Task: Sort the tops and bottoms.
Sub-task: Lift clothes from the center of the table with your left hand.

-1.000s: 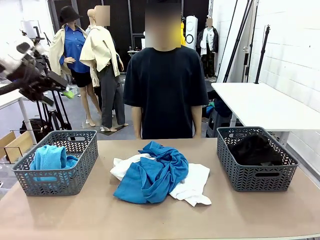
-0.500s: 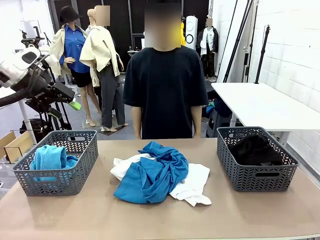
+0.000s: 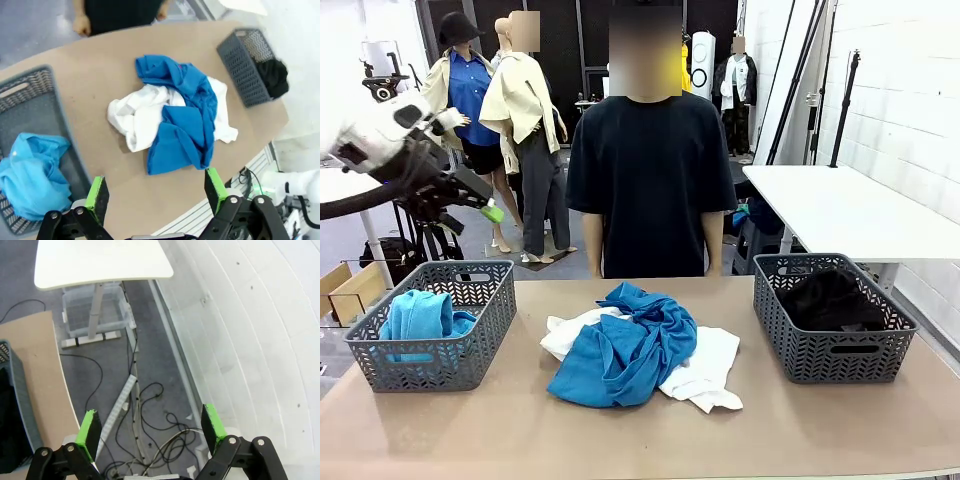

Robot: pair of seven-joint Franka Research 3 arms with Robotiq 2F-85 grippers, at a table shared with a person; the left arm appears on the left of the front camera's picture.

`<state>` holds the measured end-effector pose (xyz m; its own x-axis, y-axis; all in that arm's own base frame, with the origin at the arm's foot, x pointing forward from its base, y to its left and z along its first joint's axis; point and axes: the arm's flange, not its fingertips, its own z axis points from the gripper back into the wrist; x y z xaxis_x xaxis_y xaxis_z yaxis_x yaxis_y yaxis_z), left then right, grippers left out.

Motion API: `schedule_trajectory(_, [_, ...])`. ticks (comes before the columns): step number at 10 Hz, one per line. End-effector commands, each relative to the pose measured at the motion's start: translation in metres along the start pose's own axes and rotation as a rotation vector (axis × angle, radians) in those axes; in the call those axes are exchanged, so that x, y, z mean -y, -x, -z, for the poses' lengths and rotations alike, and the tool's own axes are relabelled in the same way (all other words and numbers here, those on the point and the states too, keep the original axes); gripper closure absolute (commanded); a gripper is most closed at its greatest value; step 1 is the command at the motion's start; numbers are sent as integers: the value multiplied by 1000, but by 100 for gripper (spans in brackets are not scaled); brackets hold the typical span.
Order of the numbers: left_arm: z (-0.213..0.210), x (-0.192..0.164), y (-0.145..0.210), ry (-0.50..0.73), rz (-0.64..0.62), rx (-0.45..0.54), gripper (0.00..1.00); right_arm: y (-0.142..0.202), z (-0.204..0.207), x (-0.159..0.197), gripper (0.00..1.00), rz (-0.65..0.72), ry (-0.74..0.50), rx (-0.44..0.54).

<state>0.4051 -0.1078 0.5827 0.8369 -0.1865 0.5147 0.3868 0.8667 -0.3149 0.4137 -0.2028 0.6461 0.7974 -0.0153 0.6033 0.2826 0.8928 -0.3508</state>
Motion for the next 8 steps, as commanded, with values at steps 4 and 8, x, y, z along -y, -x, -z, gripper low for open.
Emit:
schedule_trajectory(4, [85, 78, -15, 24, 262, -161, 0, 2, 2, -2, 0, -13, 1, -6])
schedule_trajectory(8, [144, 106, 6, 76, 332, -312, 0, 2, 2, -2, 0, -13, 1, -6])
